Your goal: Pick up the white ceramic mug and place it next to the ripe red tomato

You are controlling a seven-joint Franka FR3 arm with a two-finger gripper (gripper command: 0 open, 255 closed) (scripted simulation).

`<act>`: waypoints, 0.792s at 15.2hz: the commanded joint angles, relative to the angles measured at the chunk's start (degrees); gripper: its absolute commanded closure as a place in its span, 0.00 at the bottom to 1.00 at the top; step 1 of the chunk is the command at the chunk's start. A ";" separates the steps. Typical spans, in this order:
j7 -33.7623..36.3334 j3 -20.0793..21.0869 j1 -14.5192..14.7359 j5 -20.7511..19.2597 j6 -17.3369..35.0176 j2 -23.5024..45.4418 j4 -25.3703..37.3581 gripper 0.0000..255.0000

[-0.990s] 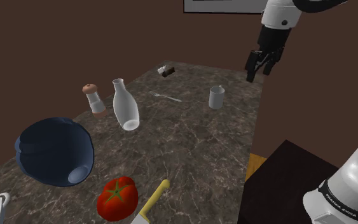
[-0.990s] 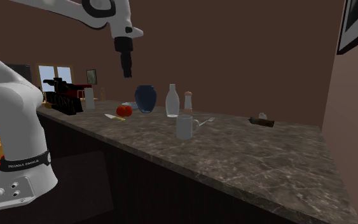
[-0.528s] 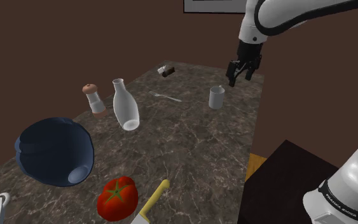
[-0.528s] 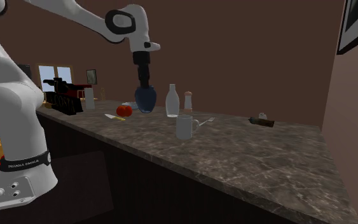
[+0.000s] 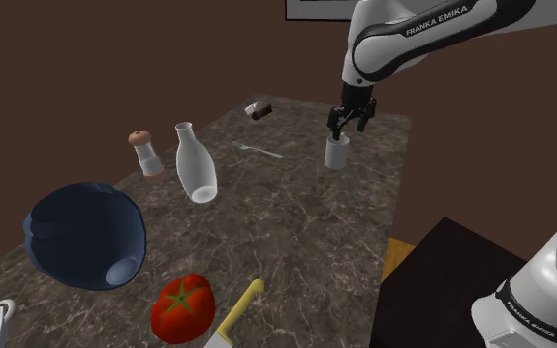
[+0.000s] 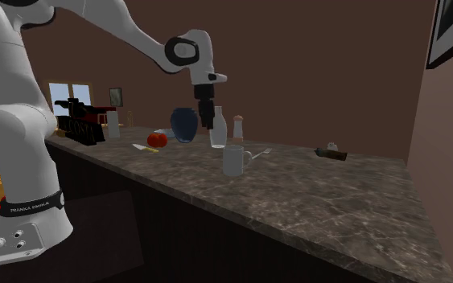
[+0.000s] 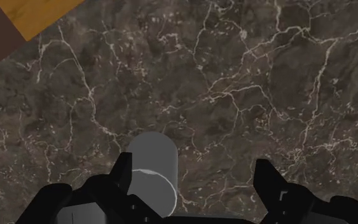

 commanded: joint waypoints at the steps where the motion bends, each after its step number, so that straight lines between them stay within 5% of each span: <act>1: 0.79 -0.03 -0.22 -0.58 1.84 4.31 2.48 0.00; 8: 2.50 -0.97 -0.88 -2.26 5.45 18.76 13.23 0.00; 12: 2.62 -1.07 -0.90 -2.44 8.09 20.36 12.19 0.00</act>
